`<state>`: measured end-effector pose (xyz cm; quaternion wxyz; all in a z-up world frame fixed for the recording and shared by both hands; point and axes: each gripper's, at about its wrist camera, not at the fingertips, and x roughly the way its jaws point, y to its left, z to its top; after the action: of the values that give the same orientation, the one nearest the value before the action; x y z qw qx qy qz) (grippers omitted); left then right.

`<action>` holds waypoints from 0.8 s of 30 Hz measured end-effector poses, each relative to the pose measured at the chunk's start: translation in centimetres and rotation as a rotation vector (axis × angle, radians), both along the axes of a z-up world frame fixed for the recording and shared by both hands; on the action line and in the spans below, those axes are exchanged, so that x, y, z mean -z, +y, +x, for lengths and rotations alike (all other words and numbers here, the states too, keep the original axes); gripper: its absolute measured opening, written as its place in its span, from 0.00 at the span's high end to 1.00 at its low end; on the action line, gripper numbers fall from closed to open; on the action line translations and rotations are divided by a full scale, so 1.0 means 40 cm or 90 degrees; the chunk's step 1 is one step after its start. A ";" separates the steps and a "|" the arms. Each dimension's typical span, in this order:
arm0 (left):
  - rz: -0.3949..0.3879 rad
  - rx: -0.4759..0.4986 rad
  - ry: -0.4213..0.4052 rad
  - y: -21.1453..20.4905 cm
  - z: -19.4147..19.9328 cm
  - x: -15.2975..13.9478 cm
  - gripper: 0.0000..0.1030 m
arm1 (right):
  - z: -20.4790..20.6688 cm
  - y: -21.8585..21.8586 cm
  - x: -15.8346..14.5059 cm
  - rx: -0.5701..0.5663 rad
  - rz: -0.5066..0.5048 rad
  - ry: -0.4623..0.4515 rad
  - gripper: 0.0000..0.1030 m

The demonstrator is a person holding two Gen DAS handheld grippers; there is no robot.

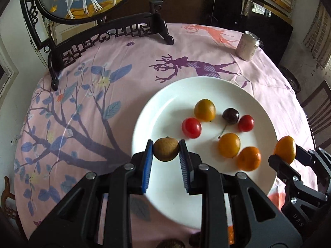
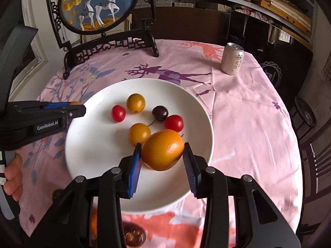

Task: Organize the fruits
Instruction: 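Carry both fruits over the white plate and open both tools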

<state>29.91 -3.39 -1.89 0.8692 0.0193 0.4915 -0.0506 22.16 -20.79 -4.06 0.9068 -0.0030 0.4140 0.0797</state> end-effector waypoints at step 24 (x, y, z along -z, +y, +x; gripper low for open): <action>-0.002 0.003 -0.026 0.000 -0.050 -0.040 0.30 | -0.007 -0.032 -0.023 0.011 -0.030 -0.009 0.40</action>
<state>27.92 -3.37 -0.29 0.8789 0.0202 0.4736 -0.0531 21.88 -22.08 -3.14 0.9101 -0.0211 0.4092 0.0619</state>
